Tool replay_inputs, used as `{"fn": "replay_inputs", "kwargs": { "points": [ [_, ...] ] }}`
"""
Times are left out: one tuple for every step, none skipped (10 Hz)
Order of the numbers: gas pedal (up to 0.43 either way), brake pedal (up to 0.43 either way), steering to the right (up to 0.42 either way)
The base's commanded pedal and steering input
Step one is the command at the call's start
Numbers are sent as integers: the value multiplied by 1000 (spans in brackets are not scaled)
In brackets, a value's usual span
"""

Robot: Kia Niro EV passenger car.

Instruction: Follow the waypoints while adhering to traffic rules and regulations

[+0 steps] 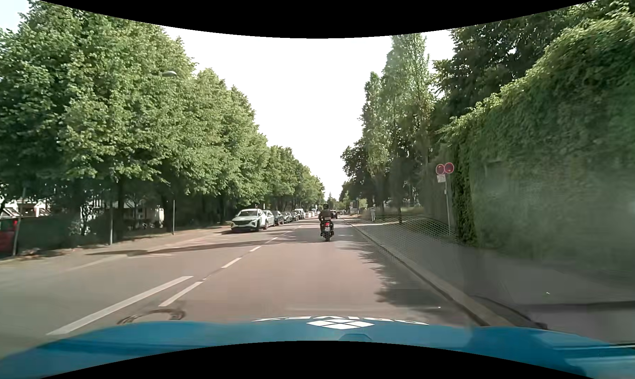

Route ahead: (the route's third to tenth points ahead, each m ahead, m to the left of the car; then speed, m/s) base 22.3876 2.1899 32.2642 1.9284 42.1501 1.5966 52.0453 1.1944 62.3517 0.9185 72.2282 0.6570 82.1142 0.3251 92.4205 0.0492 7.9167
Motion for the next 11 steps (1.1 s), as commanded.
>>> {"fn": "replay_inputs", "kwargs": {
  "points": [
    [28, 0, 1],
    [0, 0, 1],
    [0, 0, 0],
    [0, 0, 1],
    [0, 0, 2],
    [0, 0, 3],
    [0, 0, 3],
    [0, 0, 2],
    [0, 0, 2],
    [0, 0, 2],
    [0, 0, 2]
  ]
}}
